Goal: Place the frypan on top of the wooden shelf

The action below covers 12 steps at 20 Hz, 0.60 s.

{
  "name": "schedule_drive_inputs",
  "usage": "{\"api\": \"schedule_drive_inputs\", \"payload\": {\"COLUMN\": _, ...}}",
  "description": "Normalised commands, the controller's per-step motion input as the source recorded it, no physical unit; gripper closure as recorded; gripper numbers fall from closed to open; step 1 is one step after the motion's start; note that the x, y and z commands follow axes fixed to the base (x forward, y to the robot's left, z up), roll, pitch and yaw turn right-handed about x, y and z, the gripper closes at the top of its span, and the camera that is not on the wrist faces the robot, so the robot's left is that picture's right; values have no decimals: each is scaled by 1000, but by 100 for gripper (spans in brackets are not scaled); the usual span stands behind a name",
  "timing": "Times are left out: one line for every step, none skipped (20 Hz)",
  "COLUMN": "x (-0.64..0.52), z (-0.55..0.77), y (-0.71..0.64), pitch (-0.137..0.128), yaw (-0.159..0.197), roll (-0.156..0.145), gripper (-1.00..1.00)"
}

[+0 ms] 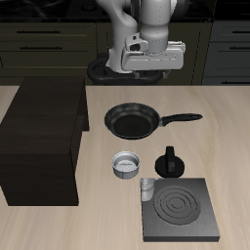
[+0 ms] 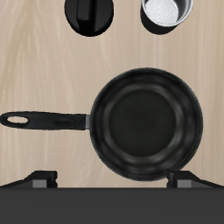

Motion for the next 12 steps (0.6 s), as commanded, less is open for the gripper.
{"api": "schedule_drive_inputs", "payload": {"x": -17, "z": -76, "y": -117, "pitch": -58, "yaw": 0, "roll": -110, "gripper": -100}}
{"api": "schedule_drive_inputs", "payload": {"x": 45, "z": 4, "y": 1, "pitch": 0, "yaw": 0, "roll": 0, "gripper": -100}}
{"api": "schedule_drive_inputs", "payload": {"x": 0, "z": 0, "y": 0, "pitch": 0, "yaw": 0, "roll": 0, "gripper": -100}}
{"api": "schedule_drive_inputs", "payload": {"x": -70, "z": -895, "y": 75, "pitch": 60, "yaw": 2, "roll": 7, "gripper": -100}}
{"api": "schedule_drive_inputs", "payload": {"x": -24, "z": -417, "y": 93, "pitch": 23, "yaw": -25, "roll": -27, "gripper": -100}}
{"api": "schedule_drive_inputs", "payload": {"x": 58, "z": 29, "y": -18, "pitch": 0, "yaw": 0, "roll": 0, "gripper": -100}}
{"api": "schedule_drive_inputs", "payload": {"x": 54, "z": -210, "y": 27, "pitch": 1, "yaw": 39, "roll": 13, "gripper": -100}}
{"api": "schedule_drive_inputs", "payload": {"x": 159, "z": -667, "y": 38, "pitch": 88, "yaw": 40, "roll": -2, "gripper": -100}}
{"api": "schedule_drive_inputs", "payload": {"x": 75, "z": -607, "y": 62, "pitch": 53, "yaw": 16, "roll": -77, "gripper": -100}}
{"api": "schedule_drive_inputs", "payload": {"x": 108, "z": -566, "y": 122, "pitch": 46, "yaw": 62, "roll": 44, "gripper": -100}}
{"api": "schedule_drive_inputs", "payload": {"x": -47, "z": -510, "y": 96, "pitch": 30, "yaw": 13, "roll": -50, "gripper": -100}}
{"api": "schedule_drive_inputs", "payload": {"x": 29, "z": -232, "y": -41, "pitch": -3, "yaw": -17, "roll": -68, "gripper": -100}}
